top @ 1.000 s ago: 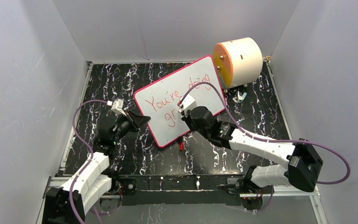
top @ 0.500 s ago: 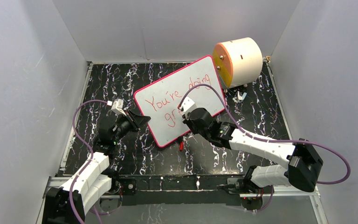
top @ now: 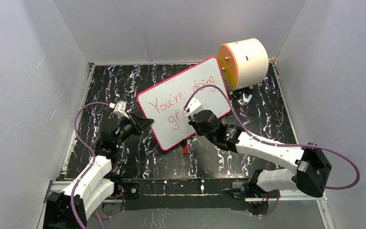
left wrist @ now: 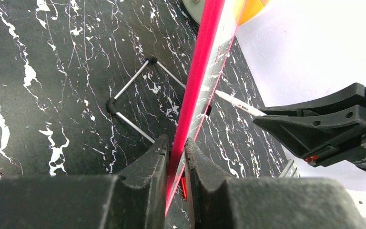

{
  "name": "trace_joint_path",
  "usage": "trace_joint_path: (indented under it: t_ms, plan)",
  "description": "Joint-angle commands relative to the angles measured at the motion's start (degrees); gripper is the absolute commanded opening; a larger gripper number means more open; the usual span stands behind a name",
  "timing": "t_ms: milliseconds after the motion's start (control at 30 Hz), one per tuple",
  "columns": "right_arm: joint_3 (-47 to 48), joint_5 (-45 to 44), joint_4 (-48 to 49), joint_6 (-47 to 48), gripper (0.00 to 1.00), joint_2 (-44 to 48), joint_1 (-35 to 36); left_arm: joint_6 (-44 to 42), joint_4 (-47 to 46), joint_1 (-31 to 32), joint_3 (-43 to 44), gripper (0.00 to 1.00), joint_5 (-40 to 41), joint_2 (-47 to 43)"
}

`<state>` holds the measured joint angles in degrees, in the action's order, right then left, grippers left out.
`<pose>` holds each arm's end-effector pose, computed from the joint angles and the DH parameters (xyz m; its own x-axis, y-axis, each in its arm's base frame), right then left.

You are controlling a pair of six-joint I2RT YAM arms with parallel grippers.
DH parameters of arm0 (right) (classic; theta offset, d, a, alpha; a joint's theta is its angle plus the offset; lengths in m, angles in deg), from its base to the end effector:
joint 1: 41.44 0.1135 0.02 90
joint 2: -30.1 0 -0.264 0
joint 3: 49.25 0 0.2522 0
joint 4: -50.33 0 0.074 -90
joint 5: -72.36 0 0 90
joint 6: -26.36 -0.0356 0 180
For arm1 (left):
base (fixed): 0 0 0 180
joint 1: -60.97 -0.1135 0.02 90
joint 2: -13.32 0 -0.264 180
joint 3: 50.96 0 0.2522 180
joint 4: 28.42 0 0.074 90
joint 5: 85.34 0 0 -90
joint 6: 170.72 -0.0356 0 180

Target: Write a sentence on the whiteboard

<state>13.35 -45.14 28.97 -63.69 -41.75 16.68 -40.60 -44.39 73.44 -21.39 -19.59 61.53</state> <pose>0.1605 0.2270 0.2701 -0.2694 -0.4317 -0.8609 -0.5431 0.8063 -0.2344 0.1818 -0.0552 0.2248 -0.4198 -0.5089 -0.7515 0.4276 0.6195 -0.6583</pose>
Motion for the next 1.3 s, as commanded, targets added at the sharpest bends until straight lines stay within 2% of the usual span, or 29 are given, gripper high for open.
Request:
trace_joint_path:
  t_ms: [0, 267, 1267]
  plan:
    - [-0.8, -0.7, 2.6, -0.6, 0.0, 4.1, -0.6, -0.3, 3.1, -0.3, 1.2, 0.0, 2.3, 0.2]
    - [-0.9, 1.3, 4.3, 0.0, 0.0, 4.7, -3.4, -0.2, 3.2, -0.3, 1.2, 0.0, 2.3, 0.4]
    - [-0.4, 3.2, 9.6, 1.5, 0.0, 0.3, -6.0, -0.3, 3.1, -0.3, 1.2, 0.0, 2.2, 0.9]
